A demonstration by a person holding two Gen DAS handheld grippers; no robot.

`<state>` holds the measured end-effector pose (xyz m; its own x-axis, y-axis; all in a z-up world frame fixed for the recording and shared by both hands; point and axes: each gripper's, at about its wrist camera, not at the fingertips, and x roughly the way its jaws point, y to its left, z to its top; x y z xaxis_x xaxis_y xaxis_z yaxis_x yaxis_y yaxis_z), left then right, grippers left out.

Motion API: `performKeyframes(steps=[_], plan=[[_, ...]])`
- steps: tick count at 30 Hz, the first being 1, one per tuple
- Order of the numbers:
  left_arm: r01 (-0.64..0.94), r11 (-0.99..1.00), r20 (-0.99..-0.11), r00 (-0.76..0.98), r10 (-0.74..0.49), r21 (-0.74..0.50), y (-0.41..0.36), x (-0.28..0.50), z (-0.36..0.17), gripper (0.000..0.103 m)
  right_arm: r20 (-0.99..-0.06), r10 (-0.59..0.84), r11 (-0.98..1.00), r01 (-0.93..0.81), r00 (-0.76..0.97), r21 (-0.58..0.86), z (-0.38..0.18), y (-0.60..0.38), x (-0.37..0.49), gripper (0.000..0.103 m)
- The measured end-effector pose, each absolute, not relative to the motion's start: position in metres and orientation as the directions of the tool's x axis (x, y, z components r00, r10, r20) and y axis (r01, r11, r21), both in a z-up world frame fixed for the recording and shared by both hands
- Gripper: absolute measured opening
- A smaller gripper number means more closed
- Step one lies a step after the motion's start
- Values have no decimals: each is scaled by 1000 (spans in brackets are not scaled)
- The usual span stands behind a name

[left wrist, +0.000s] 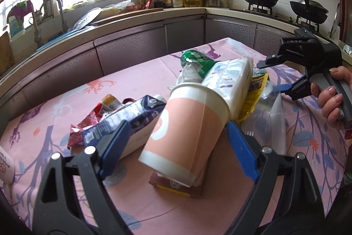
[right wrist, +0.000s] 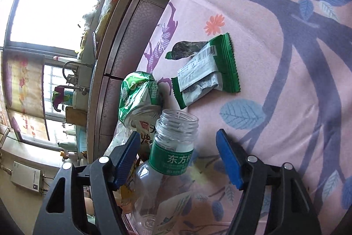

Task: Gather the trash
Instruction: 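Grasp the pink paper cup with the left gripper while the right gripper grasps the clear water bottle, then carry the cup and bottle to the beige wastebasket and release both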

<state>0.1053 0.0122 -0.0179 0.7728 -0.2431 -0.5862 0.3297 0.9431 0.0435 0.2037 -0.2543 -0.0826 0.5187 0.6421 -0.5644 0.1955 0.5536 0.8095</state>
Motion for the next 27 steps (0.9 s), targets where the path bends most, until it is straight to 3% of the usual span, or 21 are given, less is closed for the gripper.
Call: performKeyframes(steps=[1, 2, 8, 15, 27], plan=[[342, 939, -593, 765, -252, 42, 11, 105, -20, 72, -552, 660, 547, 178, 509, 818, -83, -251, 205, 49], [352, 935, -598, 759, -257, 44, 9, 105, -21, 66, -548, 671, 547, 164, 500, 821, -84, -249, 205, 41], [352, 934, -562, 785, -260, 60, 9, 84, -15, 55, -479, 692, 501, 118, 540, 857, -70, -263, 176, 37], [327, 945, -555, 792, -256, 30, 14, 43, -9, 55, -425, 648, 507, 58, 632, 860, -36, -294, 134, 37], [351, 935, -655, 719, -232, 54, -22, 26, -39, 58, -378, 610, 517, 11, 697, 856, -15, -324, 98, 36]])
